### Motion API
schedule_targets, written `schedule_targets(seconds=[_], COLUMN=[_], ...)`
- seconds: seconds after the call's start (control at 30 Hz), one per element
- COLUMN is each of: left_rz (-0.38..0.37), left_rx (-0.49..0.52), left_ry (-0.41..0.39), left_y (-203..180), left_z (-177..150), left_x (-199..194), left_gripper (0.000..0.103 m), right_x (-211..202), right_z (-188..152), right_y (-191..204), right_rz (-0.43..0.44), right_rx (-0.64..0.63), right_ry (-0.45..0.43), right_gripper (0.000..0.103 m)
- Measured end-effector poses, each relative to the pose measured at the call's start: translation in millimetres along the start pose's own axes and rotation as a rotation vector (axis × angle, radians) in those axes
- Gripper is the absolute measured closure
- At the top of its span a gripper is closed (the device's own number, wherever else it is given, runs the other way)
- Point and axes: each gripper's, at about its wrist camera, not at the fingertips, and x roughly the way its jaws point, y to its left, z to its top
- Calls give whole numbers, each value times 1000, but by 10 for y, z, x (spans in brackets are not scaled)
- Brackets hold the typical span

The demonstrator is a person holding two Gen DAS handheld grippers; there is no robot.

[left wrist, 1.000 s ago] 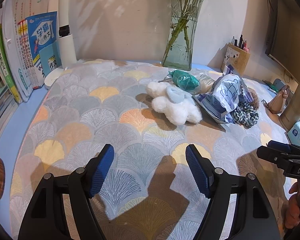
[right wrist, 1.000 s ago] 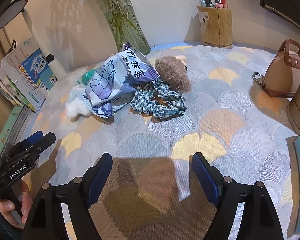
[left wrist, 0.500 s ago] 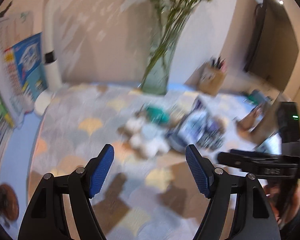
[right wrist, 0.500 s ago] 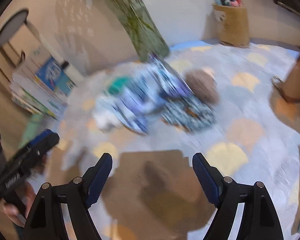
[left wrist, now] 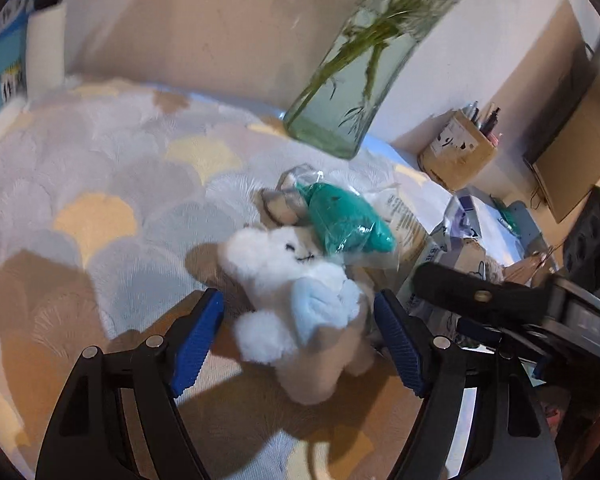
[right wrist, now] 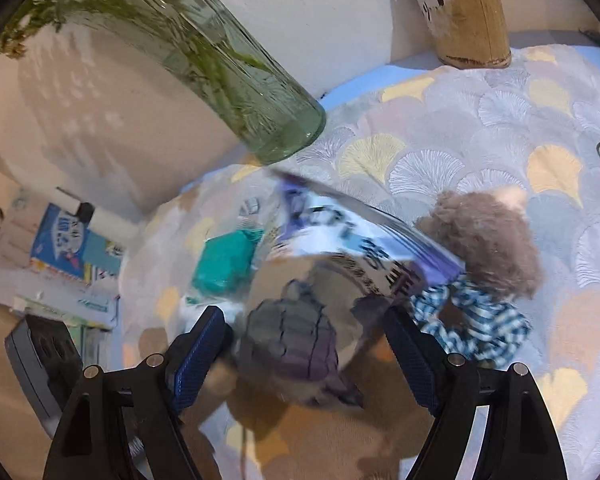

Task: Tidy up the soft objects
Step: 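Grasp the white plush bear with the left tool while the right tool grasps the printed snack bag, then lift the white bear and snack bag off the table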

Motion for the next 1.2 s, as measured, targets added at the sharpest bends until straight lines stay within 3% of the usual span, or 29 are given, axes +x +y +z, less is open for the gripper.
schedule_targets(seconds=[0.07,0.1,0.17,0.23,0.43,0.5,0.57,0.67,0.77,0.9,0.93,1.03,1.1,1.17,1.2], left_rz=[-24,-27,-28,-44,-21,24,-8,9,-69,-203,-207,-110,-20,31,69], left_rx=[14,17,6,-8,-41,-18,10,42,46,92,116,202,244,263,274], left_ry=[2,1,1,-6,-8,-6,15,16,50,123,132,133,134,123,98], left_y=[-31,-40,-21,8,28,-18,-60,-109,-144,-259,-297,-403,-446,-461,-466], left_z=[-7,-9,-2,5,43,29,-1,-91,-291,-601,-683,-859,-931,-956,-971], left_x=[0,-3,-10,-32,-22,-7,-4,-111,-360,-624,-669,-667,-626,-628,-653], left_gripper=[27,27,27,27,29,51,63,63,63,61,60,56,52,29,26], right_x=[58,48,6,-105,-533,-641,-738,-907,-1079,-1190,-1170,-1026,-937,-872,-855], right_z=[-32,-50,-70,-129,-349,-417,-485,-583,-703,-908,-969,-1114,-1169,-1201,-1219], right_y=[-51,-73,-112,-148,-204,-226,-229,-244,-260,-260,-247,-232,-299,-351,-375], right_rz=[-10,-19,1,35,119,147,135,100,29,-145,-192,-291,-270,-242,-247], right_rx=[22,19,21,28,-13,-38,-68,-131,-215,-367,-411,-486,-472,-452,-444], right_ry=[-6,-26,-34,-47,-89,-76,-70,-69,-47,-9,10,49,74,71,58], right_gripper=[27,37,41,53,56,56,56,56,56,56,56,56,56,55,54])
